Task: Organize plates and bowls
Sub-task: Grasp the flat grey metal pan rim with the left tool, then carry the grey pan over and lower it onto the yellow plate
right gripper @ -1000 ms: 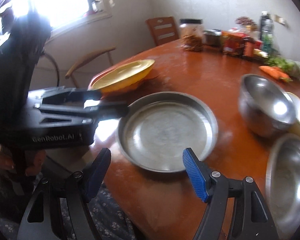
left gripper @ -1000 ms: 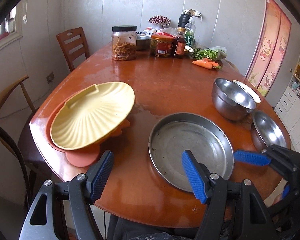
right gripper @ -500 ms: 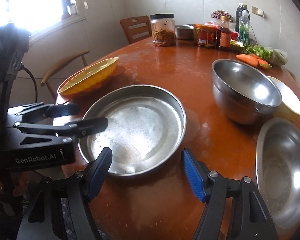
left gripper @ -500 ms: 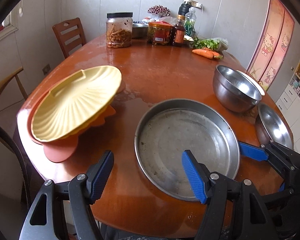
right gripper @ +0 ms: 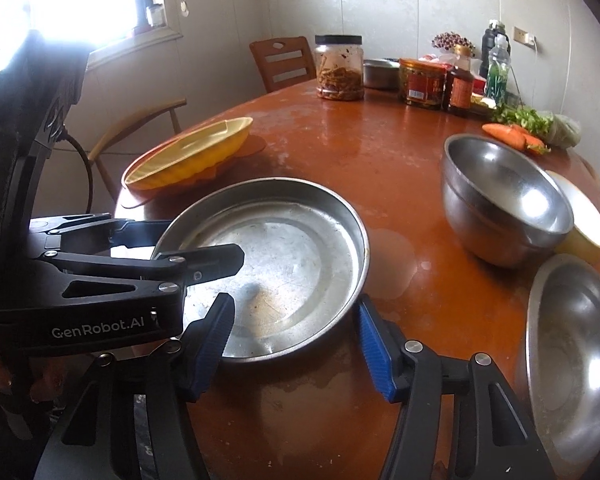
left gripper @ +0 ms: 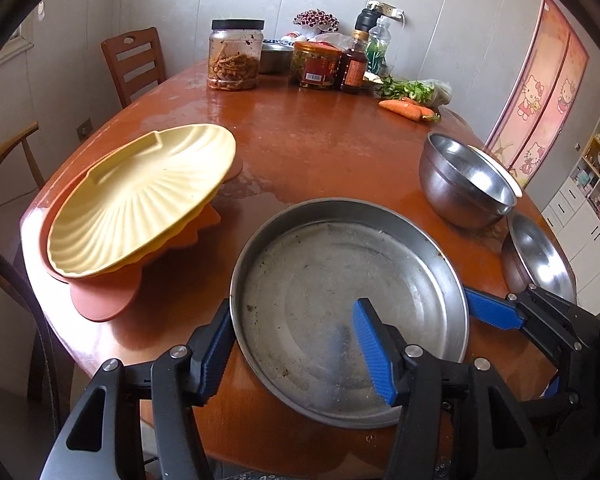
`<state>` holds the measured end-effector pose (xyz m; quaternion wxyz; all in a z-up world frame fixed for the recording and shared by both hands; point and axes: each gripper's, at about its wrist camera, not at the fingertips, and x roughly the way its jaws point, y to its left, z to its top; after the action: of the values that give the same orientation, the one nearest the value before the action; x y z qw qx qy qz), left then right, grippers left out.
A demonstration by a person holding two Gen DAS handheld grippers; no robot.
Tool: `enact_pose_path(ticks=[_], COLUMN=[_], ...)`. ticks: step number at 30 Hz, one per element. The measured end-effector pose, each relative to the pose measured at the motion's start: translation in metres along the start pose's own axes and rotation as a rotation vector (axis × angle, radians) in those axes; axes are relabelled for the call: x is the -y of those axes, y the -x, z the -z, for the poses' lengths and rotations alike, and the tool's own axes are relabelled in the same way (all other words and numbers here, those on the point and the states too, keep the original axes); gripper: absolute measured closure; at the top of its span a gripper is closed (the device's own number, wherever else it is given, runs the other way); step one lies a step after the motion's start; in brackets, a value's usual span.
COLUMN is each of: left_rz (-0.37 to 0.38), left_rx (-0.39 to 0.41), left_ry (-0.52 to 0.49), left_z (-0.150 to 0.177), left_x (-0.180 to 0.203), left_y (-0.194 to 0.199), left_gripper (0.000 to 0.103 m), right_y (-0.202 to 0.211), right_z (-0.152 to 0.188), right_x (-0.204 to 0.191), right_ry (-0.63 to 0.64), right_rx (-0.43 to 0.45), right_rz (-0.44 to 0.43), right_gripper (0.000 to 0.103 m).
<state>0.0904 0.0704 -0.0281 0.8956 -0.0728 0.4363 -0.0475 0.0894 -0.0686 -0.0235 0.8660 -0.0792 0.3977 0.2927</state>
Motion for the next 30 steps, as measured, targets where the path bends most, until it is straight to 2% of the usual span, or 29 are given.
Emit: enact_pose_path(ticks=[17,30], left_rz=[-0.03,-0.054], left_rx=[0.079,0.134], left_ry=[0.001,0.026], left_z=[-0.01,-0.03], left_x=[0.007,-0.01], left_y=[0.041,0.056], left_gripper=[0.044,0.044], right_y=[0.026,0.026], right_z=[-0.008,-0.042], right_x=[-0.007,-0.017], right_ry=[0.021,0.043], right_rx=[0.077,0.13], right_rz=[-0.015,-0.036], right_gripper=[0.04,0.04])
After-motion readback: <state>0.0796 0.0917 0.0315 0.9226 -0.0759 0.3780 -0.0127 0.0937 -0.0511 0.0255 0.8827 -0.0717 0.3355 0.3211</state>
